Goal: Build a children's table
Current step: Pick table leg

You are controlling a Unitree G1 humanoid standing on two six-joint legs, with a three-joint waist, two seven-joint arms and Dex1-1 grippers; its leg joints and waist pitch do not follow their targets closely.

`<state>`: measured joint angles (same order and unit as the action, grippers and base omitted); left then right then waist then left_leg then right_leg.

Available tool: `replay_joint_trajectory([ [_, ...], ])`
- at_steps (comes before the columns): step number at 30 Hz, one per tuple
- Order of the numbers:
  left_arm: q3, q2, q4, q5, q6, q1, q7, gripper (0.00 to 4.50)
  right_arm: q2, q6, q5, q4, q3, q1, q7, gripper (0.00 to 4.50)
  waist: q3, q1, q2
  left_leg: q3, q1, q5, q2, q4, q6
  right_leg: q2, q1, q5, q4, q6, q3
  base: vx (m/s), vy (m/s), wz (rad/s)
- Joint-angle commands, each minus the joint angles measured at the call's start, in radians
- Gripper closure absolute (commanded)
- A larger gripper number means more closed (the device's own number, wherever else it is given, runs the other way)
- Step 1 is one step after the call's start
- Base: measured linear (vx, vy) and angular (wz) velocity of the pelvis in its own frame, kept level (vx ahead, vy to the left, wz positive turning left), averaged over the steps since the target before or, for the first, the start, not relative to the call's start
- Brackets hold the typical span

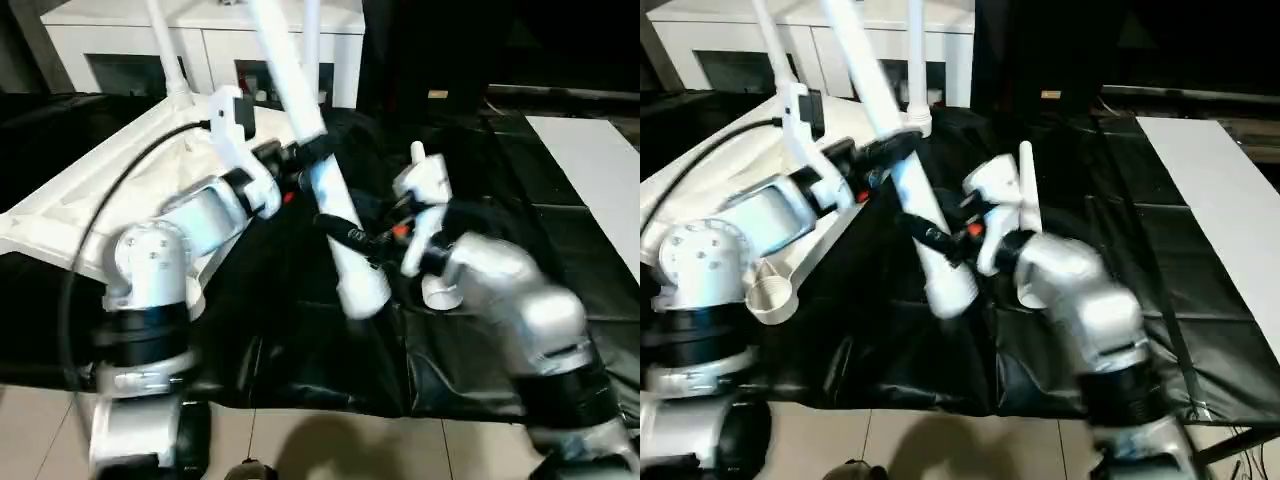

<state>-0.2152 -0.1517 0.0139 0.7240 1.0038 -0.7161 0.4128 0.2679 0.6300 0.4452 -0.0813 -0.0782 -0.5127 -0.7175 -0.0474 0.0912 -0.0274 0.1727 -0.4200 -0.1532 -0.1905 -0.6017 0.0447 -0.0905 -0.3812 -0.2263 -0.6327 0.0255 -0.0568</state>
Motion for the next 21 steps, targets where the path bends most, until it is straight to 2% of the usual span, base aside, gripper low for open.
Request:
replay_joint_trajectory([
  [1, 0.051, -0.067, 0.028, 0.031, -0.006, -0.018, 0.154, 2.70, 0.068, 0.112, 0.099, -0.021, 0.032, -0.031, -0.112, 1.07, 0.071, -0.001, 0.006, -0.006, 0.041, -0.110, -0.024, 0.063, -0.016, -0.036, 0.040, 0.042, 0.063, -0.230, 0.033, 0.000, 0.000, 0.00],
  [2, 0.051, -0.067, 0.028, 0.031, -0.006, -0.018, 0.154, 2.70, 0.068, 0.112, 0.099, -0.021, 0.032, -0.031, -0.112, 0.93, 0.073, 0.002, 0.005, -0.008, 0.043, -0.113, -0.024, 0.063, -0.016, -0.036, 0.044, 0.038, 0.062, -0.230, 0.031, 0.000, 0.000, 0.00],
  [3, 0.086, -0.116, 0.045, 0.037, -0.029, -0.017, 0.264, 2.70, 0.118, 0.177, 0.144, -0.028, 0.019, -0.037, -0.186, 0.81, 0.071, 0.002, 0.003, -0.007, 0.042, -0.116, -0.026, 0.064, -0.012, -0.036, 0.040, 0.036, 0.062, -0.231, 0.032, 0.000, 0.000, 0.00],
  [4, 0.101, -0.132, 0.052, 0.036, -0.044, -0.014, 0.304, 2.70, 0.133, 0.200, 0.159, -0.031, 0.014, -0.038, -0.207, 0.73, 0.072, 0.003, 0.002, -0.007, 0.043, -0.116, -0.026, 0.063, -0.009, -0.037, 0.043, 0.038, 0.061, -0.233, 0.032, 0.000, 0.000, 0.00],
  [8, 0.130, -0.175, 0.054, 0.044, -0.063, -0.020, 0.410, 2.71, 0.196, 0.261, 0.202, -0.058, -0.025, -0.024, -0.298, 0.71, 0.073, 0.003, 0.005, -0.004, 0.041, -0.103, -0.026, 0.062, -0.010, -0.040, 0.043, 0.064, 0.059, -0.250, 0.032, 0.000, 0.000, 0.00],
  [12, 0.133, -0.176, 0.036, 0.047, -0.078, -0.029, 0.421, 2.71, 0.209, 0.267, 0.193, -0.054, -0.053, -0.017, -0.301, 0.71, 0.073, 0.004, 0.006, -0.003, 0.040, -0.116, -0.027, 0.062, -0.001, -0.044, 0.043, 0.038, 0.059, -0.258, 0.033, 0.000, 0.000, 0.00],
  [14, 0.135, -0.178, 0.032, 0.050, -0.084, -0.029, 0.431, 2.71, 0.210, 0.271, 0.196, -0.053, -0.056, -0.019, -0.301, 0.98, 0.070, 0.004, 0.007, -0.003, 0.041, -0.133, -0.027, 0.063, 0.005, -0.044, 0.041, 0.009, 0.061, -0.256, 0.034, 0.000, 0.000, 0.00],
  [16, 0.138, -0.179, 0.030, 0.053, -0.090, -0.027, 0.444, 2.71, 0.202, 0.278, 0.201, -0.050, -0.054, -0.021, -0.296, 1.05, 0.070, 0.004, 0.005, -0.004, 0.042, -0.154, -0.028, 0.065, 0.017, -0.044, 0.039, -0.023, 0.062, -0.250, 0.034, 0.000, 0.000, 0.00],
  [19, 0.142, -0.183, 0.025, 0.044, -0.103, -0.024, 0.470, 2.71, 0.200, 0.284, 0.200, -0.051, -0.061, -0.020, -0.296, 1.42, 0.070, 0.005, 0.007, -0.003, 0.043, -0.161, -0.028, 0.065, 0.022, -0.044, 0.038, -0.032, 0.063, -0.248, 0.036, 0.000, 0.000, 0.00],
  [21, 0.143, -0.187, 0.025, 0.044, -0.107, -0.022, 0.480, 2.71, 0.200, 0.284, 0.200, -0.050, -0.065, -0.020, -0.295, 1.50, 0.071, 0.005, 0.007, -0.004, 0.041, -0.154, -0.027, 0.064, 0.023, -0.044, 0.039, -0.024, 0.061, -0.246, 0.036, 0.000, 0.000, 0.00],
])
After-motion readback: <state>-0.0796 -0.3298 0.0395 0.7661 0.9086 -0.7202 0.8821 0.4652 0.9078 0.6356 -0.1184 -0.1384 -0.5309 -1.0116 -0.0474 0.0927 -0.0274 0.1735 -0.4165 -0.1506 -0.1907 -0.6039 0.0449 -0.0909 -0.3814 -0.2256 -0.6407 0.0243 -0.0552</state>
